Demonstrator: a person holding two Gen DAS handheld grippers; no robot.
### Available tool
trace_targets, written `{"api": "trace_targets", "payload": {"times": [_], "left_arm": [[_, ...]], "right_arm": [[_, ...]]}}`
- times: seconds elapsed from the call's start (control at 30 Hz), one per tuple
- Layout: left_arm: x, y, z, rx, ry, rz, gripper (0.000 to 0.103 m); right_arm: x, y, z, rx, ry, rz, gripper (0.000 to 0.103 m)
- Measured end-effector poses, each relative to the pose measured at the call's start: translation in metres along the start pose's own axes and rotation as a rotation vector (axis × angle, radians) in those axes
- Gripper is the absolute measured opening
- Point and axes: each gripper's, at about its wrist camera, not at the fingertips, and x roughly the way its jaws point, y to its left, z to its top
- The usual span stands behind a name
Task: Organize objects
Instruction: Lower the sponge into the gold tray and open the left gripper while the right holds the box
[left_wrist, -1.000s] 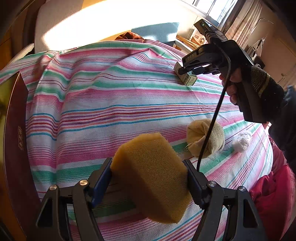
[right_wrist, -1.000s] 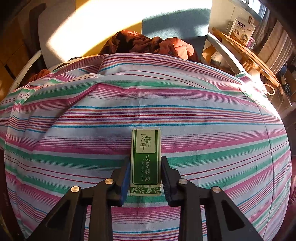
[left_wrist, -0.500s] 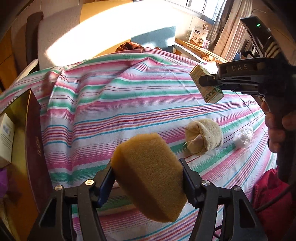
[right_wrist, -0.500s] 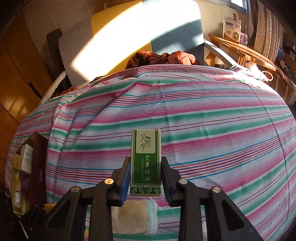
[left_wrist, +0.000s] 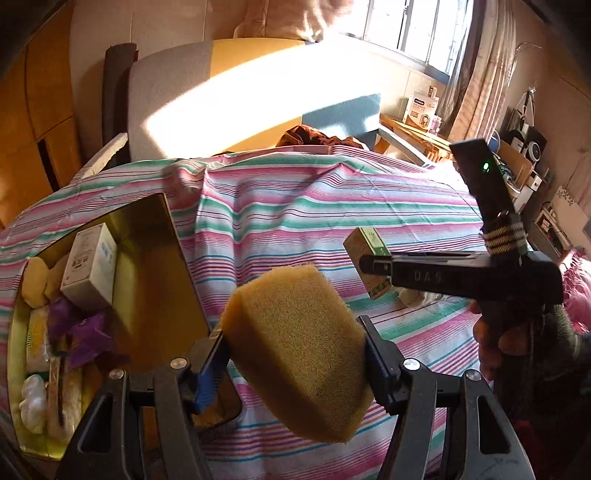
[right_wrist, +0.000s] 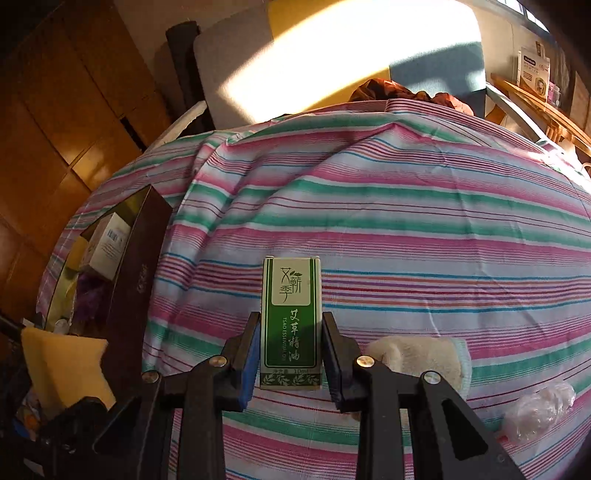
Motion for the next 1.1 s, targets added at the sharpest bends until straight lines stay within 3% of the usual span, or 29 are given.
{"api": "trace_targets", "payload": {"times": [0.13, 0.37, 0.67, 0.8, 0.9, 1.1], "left_arm": [[-0.012, 0.016, -0.007, -0.024, -0.010, 0.024, 0.066], [-0.034, 0.058, -0.023, -0.094, -0.016, 0.037, 0.066], [-0.084, 0.178, -0.061, -0.368, -0.034, 0.145, 0.066], [-0.087, 0.203, -0.074, -0.441, -0.028, 0.143, 0.066], [-0.078, 0.195, -0.068, -0.410, -0.016, 0.106, 0.066], [-0.034, 0.170, -0.052, -0.290, 0.069, 0.102, 0.067]], "right_arm": [[0.018, 0.003, -0.009, -0.034, 0.056, -0.053, 0.030], [0.019, 0.004, -0.011, -0.050, 0.057, -0.072, 0.030], [0.020, 0.007, -0.010, -0.068, 0.061, -0.090, 0.030], [0.020, 0.008, -0.010, -0.072, 0.062, -0.094, 0.030], [0.021, 0.009, -0.011, -0.075, 0.061, -0.097, 0.030], [0.021, 0.010, -0.011, -0.075, 0.061, -0.099, 0.030]]}}
